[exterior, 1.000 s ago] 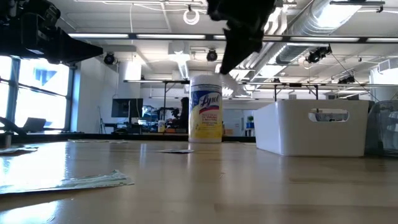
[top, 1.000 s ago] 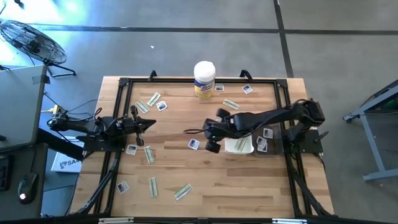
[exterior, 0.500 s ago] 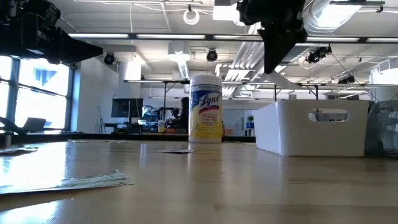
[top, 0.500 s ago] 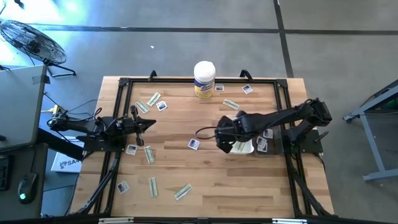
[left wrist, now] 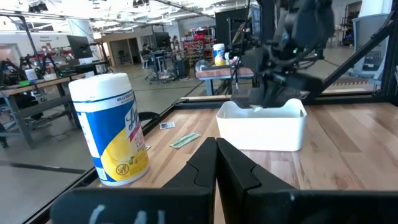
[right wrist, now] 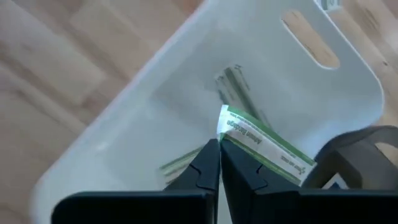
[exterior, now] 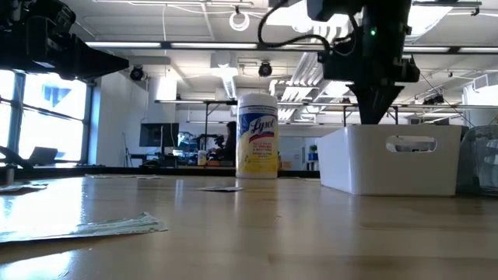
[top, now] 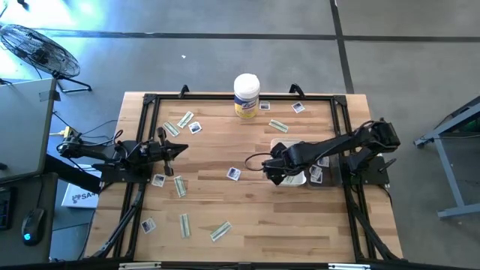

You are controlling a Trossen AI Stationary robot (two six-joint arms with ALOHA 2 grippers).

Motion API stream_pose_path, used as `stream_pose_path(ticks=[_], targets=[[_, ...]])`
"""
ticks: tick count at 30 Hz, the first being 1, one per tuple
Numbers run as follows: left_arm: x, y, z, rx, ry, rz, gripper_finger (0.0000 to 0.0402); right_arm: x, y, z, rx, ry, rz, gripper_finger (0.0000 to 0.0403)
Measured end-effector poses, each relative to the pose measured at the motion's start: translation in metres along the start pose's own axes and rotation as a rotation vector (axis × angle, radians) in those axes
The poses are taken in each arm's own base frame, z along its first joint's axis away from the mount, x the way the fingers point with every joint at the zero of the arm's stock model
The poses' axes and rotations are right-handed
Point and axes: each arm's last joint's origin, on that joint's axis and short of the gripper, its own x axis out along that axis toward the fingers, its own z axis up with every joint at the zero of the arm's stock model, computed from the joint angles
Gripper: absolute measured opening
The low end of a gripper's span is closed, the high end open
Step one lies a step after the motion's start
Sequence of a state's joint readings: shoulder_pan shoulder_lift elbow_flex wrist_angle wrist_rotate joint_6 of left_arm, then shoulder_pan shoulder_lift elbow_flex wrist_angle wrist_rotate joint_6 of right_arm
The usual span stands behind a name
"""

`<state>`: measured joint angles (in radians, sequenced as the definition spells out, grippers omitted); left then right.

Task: Pick & Place First Aid Supplies
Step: Put the green bandage pack into the white bin, then put the blue alcohol pad into the black bin

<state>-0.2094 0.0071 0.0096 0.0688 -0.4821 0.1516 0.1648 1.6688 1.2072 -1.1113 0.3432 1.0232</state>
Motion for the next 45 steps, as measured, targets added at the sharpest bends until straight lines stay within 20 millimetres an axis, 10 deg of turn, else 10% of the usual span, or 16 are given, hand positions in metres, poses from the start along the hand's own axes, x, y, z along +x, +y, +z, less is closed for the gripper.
stream_pose_path(ticks=[15,27,37,45], targets=[[0.000,0.000,0.000,0.000,0.000,0.000,0.0001,-0.018,0.005,0.017,-0.071,-0.115,0.032,0.0109],[0.000,0.000,0.000,0.000,0.000,0.000,0.0001,-0.064,0.056,0.040,-0.213,-0.473,0.427,0.0102],[0.000,0.000,0.000,0.000,0.000,0.000,0.0001,-0.016,0.122,0.032,-0.491,-0.552,0.522,0.0110],[0.000,0.000,0.000,0.000,0.000,0.000,0.0001,0.046,0.135,0.038,-0.530,-0.451,0.417,0.0114]])
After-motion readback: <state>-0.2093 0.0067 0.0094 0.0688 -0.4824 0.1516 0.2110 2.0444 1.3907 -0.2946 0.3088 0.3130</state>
